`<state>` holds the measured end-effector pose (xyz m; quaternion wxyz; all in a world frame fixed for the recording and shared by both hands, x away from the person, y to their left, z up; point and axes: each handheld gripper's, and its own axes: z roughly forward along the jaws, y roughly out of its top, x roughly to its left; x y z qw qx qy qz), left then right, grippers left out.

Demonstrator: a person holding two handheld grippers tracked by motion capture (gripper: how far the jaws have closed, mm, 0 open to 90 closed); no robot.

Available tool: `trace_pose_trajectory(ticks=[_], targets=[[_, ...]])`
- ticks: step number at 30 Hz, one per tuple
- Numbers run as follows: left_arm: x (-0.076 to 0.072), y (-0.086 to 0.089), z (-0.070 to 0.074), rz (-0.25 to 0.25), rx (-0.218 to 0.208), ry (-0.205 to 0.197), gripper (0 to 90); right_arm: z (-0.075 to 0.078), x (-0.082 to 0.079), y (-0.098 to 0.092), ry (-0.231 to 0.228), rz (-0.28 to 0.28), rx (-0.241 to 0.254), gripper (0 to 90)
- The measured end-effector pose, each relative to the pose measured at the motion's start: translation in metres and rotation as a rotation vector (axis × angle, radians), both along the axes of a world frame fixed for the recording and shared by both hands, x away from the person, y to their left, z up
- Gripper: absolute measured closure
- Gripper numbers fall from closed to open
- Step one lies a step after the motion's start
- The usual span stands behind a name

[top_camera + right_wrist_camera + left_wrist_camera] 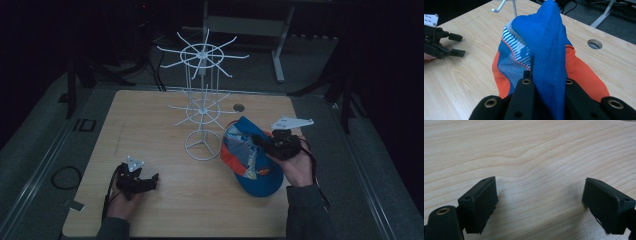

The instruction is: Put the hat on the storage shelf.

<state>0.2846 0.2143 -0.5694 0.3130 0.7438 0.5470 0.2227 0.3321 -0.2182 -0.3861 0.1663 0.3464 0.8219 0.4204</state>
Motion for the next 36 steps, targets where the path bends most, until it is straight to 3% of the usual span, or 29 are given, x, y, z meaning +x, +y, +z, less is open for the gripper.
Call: trace_pose_trajectory(ticks=[36], targets=[[0.0,0.0,0.0,-0.001,0.002,0.0,13.3,0.027,-0.014,-0.016,-0.027,0.038,0.064,87.7]])
